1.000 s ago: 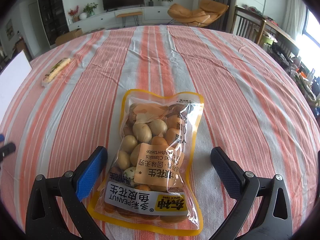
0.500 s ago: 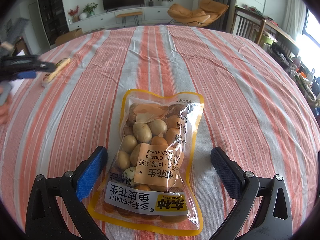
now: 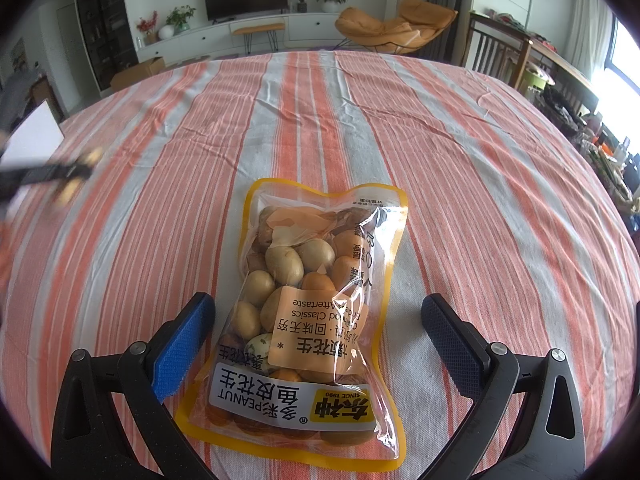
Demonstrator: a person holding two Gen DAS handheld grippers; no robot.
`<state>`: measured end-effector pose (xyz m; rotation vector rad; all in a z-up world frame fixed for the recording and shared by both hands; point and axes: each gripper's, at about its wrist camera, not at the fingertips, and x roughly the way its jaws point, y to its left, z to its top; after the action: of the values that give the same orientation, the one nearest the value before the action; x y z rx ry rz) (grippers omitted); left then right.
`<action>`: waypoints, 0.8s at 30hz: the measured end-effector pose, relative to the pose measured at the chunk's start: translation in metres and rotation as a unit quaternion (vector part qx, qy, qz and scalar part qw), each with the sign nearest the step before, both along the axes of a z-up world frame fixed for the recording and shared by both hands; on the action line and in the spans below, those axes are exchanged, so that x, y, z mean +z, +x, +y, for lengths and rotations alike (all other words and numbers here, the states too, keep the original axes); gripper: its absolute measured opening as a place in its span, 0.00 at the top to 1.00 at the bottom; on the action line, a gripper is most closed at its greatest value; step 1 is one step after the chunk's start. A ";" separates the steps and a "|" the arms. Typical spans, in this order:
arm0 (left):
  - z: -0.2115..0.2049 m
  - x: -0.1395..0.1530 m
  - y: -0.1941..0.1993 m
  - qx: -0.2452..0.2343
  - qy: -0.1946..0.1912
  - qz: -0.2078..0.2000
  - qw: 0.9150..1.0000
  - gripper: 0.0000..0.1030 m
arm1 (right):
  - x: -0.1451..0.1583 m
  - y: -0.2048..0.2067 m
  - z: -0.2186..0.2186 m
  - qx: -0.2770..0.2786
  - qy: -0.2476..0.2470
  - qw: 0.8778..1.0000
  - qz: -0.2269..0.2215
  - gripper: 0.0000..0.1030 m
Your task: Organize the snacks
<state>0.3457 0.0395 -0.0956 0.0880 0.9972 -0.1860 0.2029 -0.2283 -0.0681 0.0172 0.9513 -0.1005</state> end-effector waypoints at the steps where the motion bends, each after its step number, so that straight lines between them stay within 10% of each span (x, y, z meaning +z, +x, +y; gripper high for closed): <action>1: 0.004 0.000 -0.020 -0.001 0.000 0.002 1.000 0.71 | 0.001 0.000 0.000 0.000 0.000 1.000 0.000 0.00; 9: 0.026 0.001 -0.149 0.001 -0.028 -0.003 1.000 0.68 | 0.000 0.000 0.000 0.000 0.000 1.000 0.000 0.00; 13: 0.014 -0.002 -0.149 -0.009 -0.035 -0.011 0.999 0.16 | 0.000 0.000 0.000 0.000 0.000 1.000 0.000 0.00; 24: 0.013 -0.010 -0.131 0.004 -0.008 -0.027 1.000 0.00 | 0.000 0.000 0.000 0.000 0.000 1.000 0.000 0.00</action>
<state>0.2150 0.0528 -0.1056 0.0731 0.9418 -0.1831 0.2027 -0.2283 -0.0681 0.0170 0.9511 -0.1005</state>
